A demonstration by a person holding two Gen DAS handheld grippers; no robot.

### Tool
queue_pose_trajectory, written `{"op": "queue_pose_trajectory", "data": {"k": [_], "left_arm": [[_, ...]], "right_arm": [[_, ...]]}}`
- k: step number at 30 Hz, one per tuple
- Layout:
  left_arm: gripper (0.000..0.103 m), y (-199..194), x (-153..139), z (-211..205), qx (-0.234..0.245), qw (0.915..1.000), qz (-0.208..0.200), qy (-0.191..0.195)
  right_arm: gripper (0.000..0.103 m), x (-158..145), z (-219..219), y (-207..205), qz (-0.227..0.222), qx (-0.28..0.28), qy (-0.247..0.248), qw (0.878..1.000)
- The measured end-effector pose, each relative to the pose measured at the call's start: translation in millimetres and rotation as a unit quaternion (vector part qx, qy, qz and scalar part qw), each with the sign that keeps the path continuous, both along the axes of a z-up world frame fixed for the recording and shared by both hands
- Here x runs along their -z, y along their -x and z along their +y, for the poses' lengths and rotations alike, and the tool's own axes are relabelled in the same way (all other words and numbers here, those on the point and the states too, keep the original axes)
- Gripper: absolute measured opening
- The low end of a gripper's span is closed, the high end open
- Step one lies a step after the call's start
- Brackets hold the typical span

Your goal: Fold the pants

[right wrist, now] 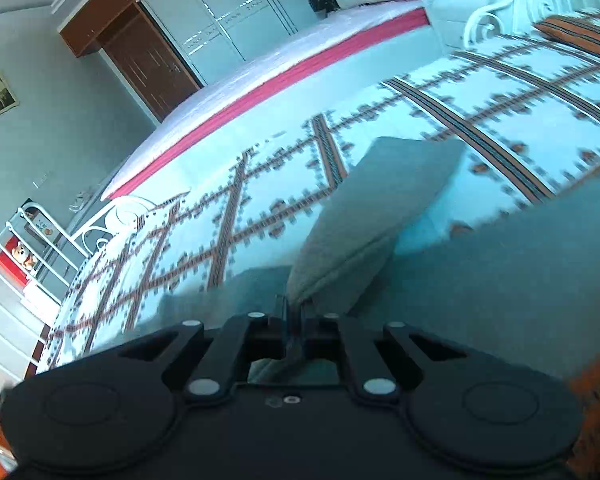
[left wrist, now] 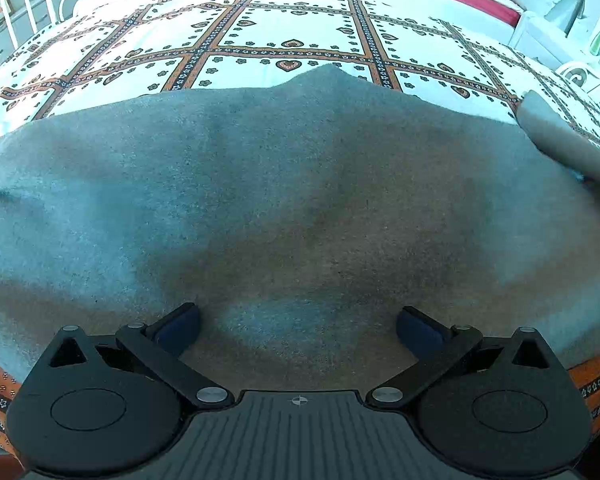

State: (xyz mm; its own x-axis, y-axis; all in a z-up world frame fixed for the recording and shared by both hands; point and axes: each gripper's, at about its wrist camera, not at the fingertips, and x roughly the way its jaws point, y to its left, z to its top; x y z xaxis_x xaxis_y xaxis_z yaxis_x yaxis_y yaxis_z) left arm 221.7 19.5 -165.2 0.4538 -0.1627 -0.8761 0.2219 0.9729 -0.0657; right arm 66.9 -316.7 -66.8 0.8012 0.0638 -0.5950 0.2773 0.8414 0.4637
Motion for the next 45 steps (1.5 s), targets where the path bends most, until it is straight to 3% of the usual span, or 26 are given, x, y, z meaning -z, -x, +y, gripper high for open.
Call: {"op": "queue_pose_trajectory", "data": {"k": [3, 8, 10, 14, 17, 21, 27, 29, 33, 38, 41, 45], "left_arm": [[0.103, 4, 0, -3, 0.008, 0.9999, -0.005, -0.012], [0.103, 8, -2, -6, 0.013, 0.9995, -0.012, -0.026], [0.103, 11, -6, -7, 0.012, 0.9994, -0.017, -0.026], [0.103, 20, -13, -21, 0.037, 0.9989, -0.027, -0.007], [0.103, 27, -17, -43, 0.070, 0.9971, -0.030, 0.001], [0.103, 32, -15, -79, 0.109, 0.9937, -0.023, -0.004], [0.103, 26, -11, -113, 0.114, 0.9932, -0.014, -0.020], [0.103, 26, -8, -119, 0.115, 0.9929, -0.015, -0.026], [0.103, 24, -7, -122, 0.113, 0.9932, -0.015, -0.023], [0.103, 23, -5, -122, 0.117, 0.9927, -0.021, -0.021], [0.103, 22, -5, -122, 0.119, 0.9925, -0.021, -0.020], [0.103, 22, -5, -122, 0.120, 0.9924, -0.022, -0.020]], "right_arm": [[0.000, 17, -1, 26, 0.028, 0.006, 0.000, 1.000], [0.000, 71, -11, 13, 0.119, 0.009, 0.017, 0.993], [0.003, 67, -3, 13, 0.118, 0.001, 0.036, 0.992], [0.030, 39, -6, 20, 0.084, -0.005, 0.046, 0.995], [0.037, 24, -23, 21, 0.058, -0.008, 0.043, 0.997], [0.033, 29, -62, 1, 0.075, 0.004, -0.007, 0.997], [0.028, 44, -113, -38, 0.103, 0.043, -0.064, 0.992], [0.016, 48, -127, -52, 0.101, 0.053, -0.084, 0.990], [0.015, 68, -140, -71, 0.133, 0.050, -0.137, 0.980], [0.015, 71, -151, -78, 0.085, 0.055, -0.199, 0.975], [0.015, 63, -150, -82, 0.050, 0.037, -0.201, 0.978], [0.016, 65, -157, -102, 0.064, 0.063, -0.170, 0.981]]}}
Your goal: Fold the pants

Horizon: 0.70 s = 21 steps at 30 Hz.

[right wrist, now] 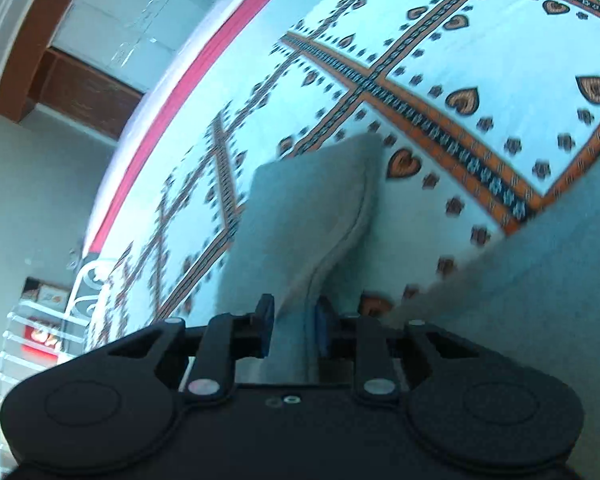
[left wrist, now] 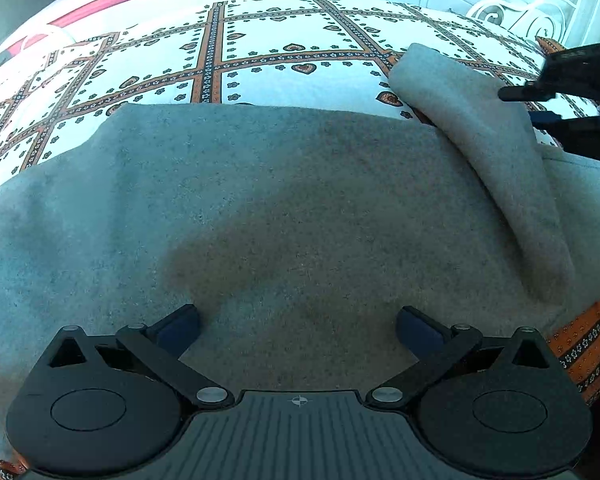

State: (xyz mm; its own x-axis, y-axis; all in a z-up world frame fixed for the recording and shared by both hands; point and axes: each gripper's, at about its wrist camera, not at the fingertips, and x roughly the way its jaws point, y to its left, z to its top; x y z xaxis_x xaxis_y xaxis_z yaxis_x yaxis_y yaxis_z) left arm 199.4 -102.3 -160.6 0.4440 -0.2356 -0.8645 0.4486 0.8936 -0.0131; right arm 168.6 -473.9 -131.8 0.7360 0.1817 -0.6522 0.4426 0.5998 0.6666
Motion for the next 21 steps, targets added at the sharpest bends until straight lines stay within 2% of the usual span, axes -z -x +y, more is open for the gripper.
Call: {"op": "queue_pose_trajectory", "data": {"k": [2, 3, 4, 7, 10, 13, 16, 19, 20, 21], "left_arm": [[0.103, 0, 0, 0, 0.001, 1.0000, -0.001, 0.001], [0.103, 0, 0, 0, 0.002, 1.0000, -0.001, 0.001], [0.103, 0, 0, 0, 0.003, 1.0000, -0.001, 0.002], [0.103, 0, 0, -1, 0.004, 1.0000, -0.002, 0.003], [0.103, 1, 0, 0, 0.004, 1.0000, -0.002, 0.003], [0.103, 2, -1, 1, 0.005, 1.0000, -0.003, 0.005], [0.103, 2, -1, 3, 0.001, 0.9999, -0.005, 0.013], [0.103, 4, 0, 3, -0.001, 0.9999, -0.004, 0.010], [0.103, 5, 0, 2, 0.003, 1.0000, -0.007, 0.004], [0.103, 6, 0, 1, 0.006, 0.9999, -0.011, 0.000]], "right_arm": [[0.016, 4, -5, -7, 0.005, 0.015, 0.001, 1.000], [0.012, 5, -7, -8, 0.007, 0.018, 0.001, 1.000], [0.000, 4, -6, -8, 0.011, 0.021, 0.010, 1.000], [0.000, -12, -1, 6, -0.006, 0.032, 0.046, 0.998], [0.000, -45, 3, 29, -0.036, 0.047, 0.092, 0.994], [0.000, -87, 8, 57, -0.066, 0.060, 0.153, 0.984], [0.000, -119, 14, 91, -0.085, 0.069, 0.227, 0.968], [0.000, -120, 28, 130, -0.079, 0.066, 0.300, 0.948], [0.000, -111, 32, 137, -0.069, 0.066, 0.312, 0.945], [0.000, -98, 31, 146, -0.051, 0.067, 0.310, 0.947]]}}
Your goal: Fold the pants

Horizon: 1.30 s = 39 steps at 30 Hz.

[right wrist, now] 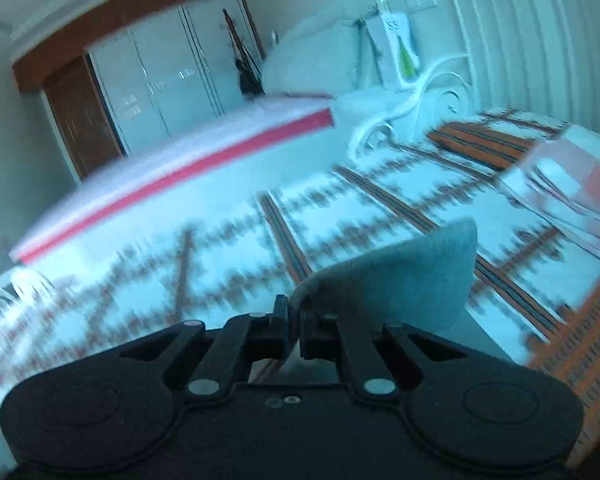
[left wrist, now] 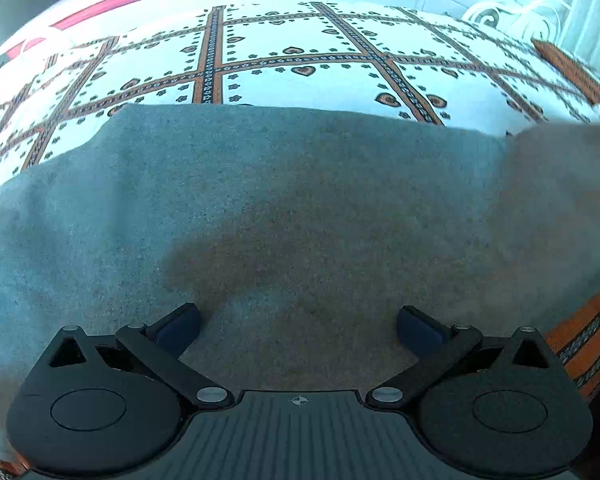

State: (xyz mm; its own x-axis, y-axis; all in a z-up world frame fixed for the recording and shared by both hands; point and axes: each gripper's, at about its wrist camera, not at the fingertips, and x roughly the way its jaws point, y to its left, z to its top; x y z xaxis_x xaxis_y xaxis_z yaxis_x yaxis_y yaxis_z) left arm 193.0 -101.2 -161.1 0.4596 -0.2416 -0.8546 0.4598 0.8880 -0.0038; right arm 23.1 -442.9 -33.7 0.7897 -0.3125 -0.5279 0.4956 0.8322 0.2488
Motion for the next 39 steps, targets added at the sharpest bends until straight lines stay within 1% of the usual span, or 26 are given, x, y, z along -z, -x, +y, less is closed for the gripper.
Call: {"op": "queue_pose_trajectory", "data": {"k": [2, 4, 6, 7, 8, 10, 11, 12, 14, 17, 18, 19, 20, 21, 22, 24, 26, 27, 29, 30, 31, 32, 33, 35, 37, 39], "left_arm": [[0.103, 0, 0, 1, -0.001, 1.0000, 0.000, 0.000], [0.103, 1, -1, 1, -0.005, 1.0000, 0.000, 0.000], [0.103, 1, -1, -1, -0.008, 1.0000, 0.000, -0.004], [0.103, 1, -1, -1, -0.009, 0.9999, 0.000, -0.005], [0.103, 1, 0, -1, -0.011, 0.9999, 0.001, -0.005], [0.103, 0, 0, -2, -0.014, 0.9999, 0.003, -0.006], [0.103, 0, 0, -3, -0.015, 0.9999, 0.003, -0.007], [0.103, 0, 0, -3, -0.016, 0.9998, 0.002, -0.008], [0.103, 0, 0, -4, -0.017, 0.9998, 0.002, -0.009], [0.103, 0, 0, -3, -0.015, 0.9999, 0.001, -0.007], [0.103, 0, 0, -3, -0.014, 0.9999, 0.000, -0.007], [0.103, 0, 0, -3, -0.014, 0.9999, -0.001, -0.006], [0.103, 0, 0, -3, -0.014, 0.9999, -0.001, -0.006], [0.103, 0, 0, -3, -0.014, 0.9999, -0.001, -0.006], [0.103, 1, 0, -3, -0.014, 0.9999, -0.001, -0.006], [0.103, 0, 0, -3, -0.013, 0.9999, -0.001, -0.006], [0.103, 0, 0, -3, -0.012, 0.9999, -0.001, -0.006], [0.103, 0, 0, -3, -0.012, 0.9999, -0.001, -0.005], [0.103, 0, 0, -3, -0.013, 0.9999, -0.001, -0.006], [0.103, 0, 0, -3, -0.012, 0.9999, -0.001, -0.006], [0.103, 0, 0, -3, -0.012, 0.9999, -0.001, -0.005], [0.103, 0, 0, -3, -0.013, 0.9999, -0.001, -0.005], [0.103, 0, 0, -3, -0.013, 0.9999, -0.001, -0.005], [0.103, 0, 0, -3, -0.012, 0.9999, -0.002, -0.005], [0.103, 0, 0, -3, -0.012, 0.9999, -0.002, -0.005], [0.103, 0, 0, -3, -0.012, 0.9999, -0.002, -0.005]], "right_arm": [[0.000, 30, -12, 17, 0.034, 0.026, -0.049, 0.998], [0.000, 59, -24, 27, 0.066, 0.050, -0.089, 0.993], [0.000, 77, -34, 35, 0.077, 0.058, -0.123, 0.988], [0.004, 81, -36, 37, 0.076, 0.064, -0.134, 0.986], [0.006, 82, -40, 37, 0.075, 0.064, -0.144, 0.985], [0.013, 79, -46, 37, 0.072, 0.061, -0.155, 0.983], [0.013, 76, -47, 36, 0.068, 0.058, -0.161, 0.983], [0.015, 75, -49, 35, 0.066, 0.057, -0.163, 0.983], [0.021, 71, -47, 38, 0.063, 0.054, -0.165, 0.983], [0.030, 74, -52, 35, 0.063, 0.057, -0.178, 0.980], [0.031, 76, -54, 35, 0.061, 0.058, -0.182, 0.980], [0.034, 77, -56, 34, 0.059, 0.060, -0.188, 0.978], [0.039, 79, -59, 34, 0.054, 0.063, -0.202, 0.976], [0.041, 82, -65, 35, 0.041, 0.069, -0.229, 0.970], [0.047, 86, -71, 37, 0.024, 0.077, -0.258, 0.963], [0.048, 93, -84, 44, -0.007, 0.103, -0.309, 0.945], [0.047, 100, -95, 47, -0.016, 0.122, -0.335, 0.934], [0.046, 102, -98, 48, -0.020, 0.127, -0.339, 0.932], [0.042, 100, -98, 46, -0.018, 0.131, -0.331, 0.934], [0.040, 97, -97, 42, -0.013, 0.128, -0.319, 0.939], [0.033, 94, -95, 39, -0.005, 0.121, -0.304, 0.945], [0.029, 91, -93, 35, 0.002, 0.113, -0.286, 0.951], [0.029, 88, -92, 33, 0.003, 0.110, -0.278, 0.954], [0.034, 85, -93, 31, -0.001, 0.110, -0.280, 0.954], [0.034, 82, -97, 29, -0.006, 0.108, -0.295, 0.949], [0.034, 77, -99, 28, -0.008, 0.101, -0.290, 0.952]]}}
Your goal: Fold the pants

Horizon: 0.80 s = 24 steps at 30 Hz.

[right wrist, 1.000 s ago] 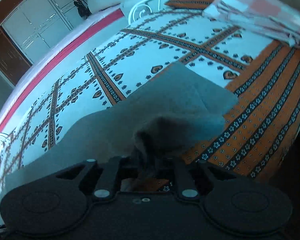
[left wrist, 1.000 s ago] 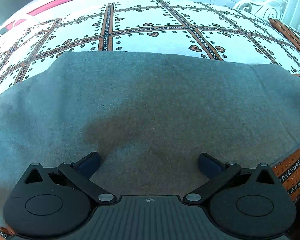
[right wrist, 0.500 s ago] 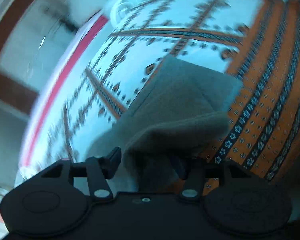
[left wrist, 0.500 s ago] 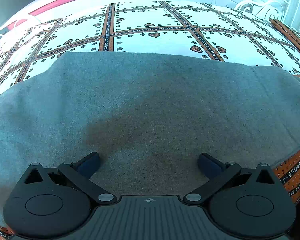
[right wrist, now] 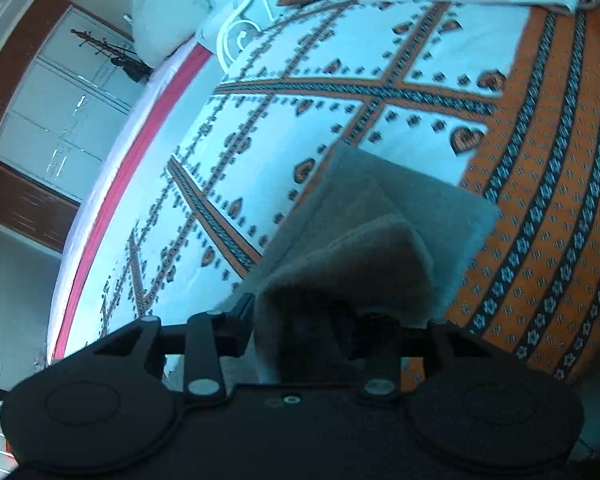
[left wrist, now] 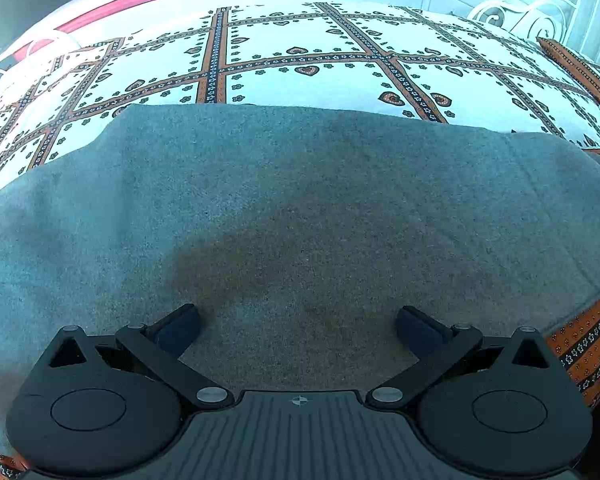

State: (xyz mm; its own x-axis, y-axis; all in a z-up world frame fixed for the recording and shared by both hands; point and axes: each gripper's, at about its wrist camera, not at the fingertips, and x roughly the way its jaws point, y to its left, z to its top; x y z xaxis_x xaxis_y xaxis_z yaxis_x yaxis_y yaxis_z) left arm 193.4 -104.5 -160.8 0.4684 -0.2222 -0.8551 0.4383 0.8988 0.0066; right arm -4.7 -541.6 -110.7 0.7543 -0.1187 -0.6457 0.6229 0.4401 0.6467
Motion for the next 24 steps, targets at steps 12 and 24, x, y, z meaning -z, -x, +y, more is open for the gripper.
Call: {"op": "queue_pose_trajectory", "data": {"k": [12, 24], "left_arm": [[0.103, 0, 0, 0, 0.000, 1.0000, -0.001, -0.001], [0.103, -1, 1, 0, 0.002, 1.0000, -0.003, 0.001]], "right_arm": [[0.000, -3, -7, -9, 0.054, -0.021, 0.037, 0.998], [0.000, -90, 34, -21, -0.064, -0.114, 0.281, 0.951]]}}
